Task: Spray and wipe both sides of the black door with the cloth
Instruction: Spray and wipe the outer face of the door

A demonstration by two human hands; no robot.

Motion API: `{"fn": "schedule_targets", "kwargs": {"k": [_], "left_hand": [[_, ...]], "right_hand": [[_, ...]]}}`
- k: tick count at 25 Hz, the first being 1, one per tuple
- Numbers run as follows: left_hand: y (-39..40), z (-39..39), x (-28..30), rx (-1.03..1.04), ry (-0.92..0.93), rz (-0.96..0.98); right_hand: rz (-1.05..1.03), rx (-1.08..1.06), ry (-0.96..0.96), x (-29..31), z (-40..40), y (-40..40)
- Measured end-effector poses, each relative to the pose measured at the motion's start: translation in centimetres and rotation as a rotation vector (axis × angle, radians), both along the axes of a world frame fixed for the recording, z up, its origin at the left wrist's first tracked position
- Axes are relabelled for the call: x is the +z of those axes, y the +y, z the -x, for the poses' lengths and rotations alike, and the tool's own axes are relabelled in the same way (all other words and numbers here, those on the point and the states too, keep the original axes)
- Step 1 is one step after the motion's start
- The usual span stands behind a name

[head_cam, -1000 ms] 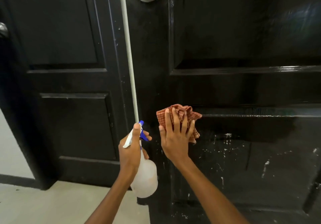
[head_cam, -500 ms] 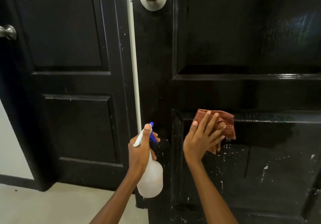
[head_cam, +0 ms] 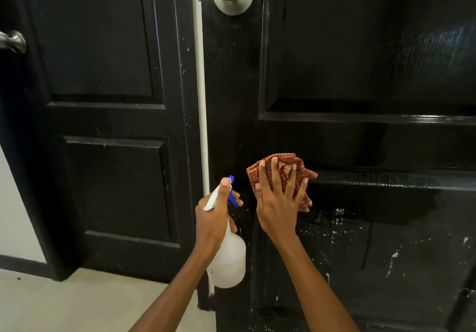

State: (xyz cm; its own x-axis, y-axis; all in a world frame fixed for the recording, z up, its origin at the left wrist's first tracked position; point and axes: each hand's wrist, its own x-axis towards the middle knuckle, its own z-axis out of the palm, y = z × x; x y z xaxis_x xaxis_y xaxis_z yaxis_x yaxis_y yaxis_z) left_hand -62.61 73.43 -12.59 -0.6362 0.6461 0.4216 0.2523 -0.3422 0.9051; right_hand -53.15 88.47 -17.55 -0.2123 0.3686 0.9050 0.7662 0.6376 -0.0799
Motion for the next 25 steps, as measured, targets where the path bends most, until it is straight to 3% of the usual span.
{"fn": "schedule_targets", "kwargs": {"k": [3, 7, 13, 22, 25], "left_hand": [[0.9, -0.4, 0.1, -0.026, -0.006, 0.006], [1.1, -0.3, -0.1, -0.059, -0.008, 0.024], [1.3, -0.8, 1.1, -0.092, 0.039, 0.048], [1.1, -0.8, 0.4, -0.078, -0.03, 0.065], [0.3, -0.5, 0.1, -0.078, -0.068, 0.057]], "right_hand": [[-0.041, 0.022, -0.034, -0.4, -0.7, 0.8], [-0.189, 0.048, -0.274, -2.3, -5.6, 2.7], [0.089, -0.043, 0.1, -4.3, -4.8, 1.5], [0.111, -0.027, 0.113, -4.8, -4.2, 1.5], [0.041, 0.022, 0.0, -3.3, -3.2, 1.1]]}}
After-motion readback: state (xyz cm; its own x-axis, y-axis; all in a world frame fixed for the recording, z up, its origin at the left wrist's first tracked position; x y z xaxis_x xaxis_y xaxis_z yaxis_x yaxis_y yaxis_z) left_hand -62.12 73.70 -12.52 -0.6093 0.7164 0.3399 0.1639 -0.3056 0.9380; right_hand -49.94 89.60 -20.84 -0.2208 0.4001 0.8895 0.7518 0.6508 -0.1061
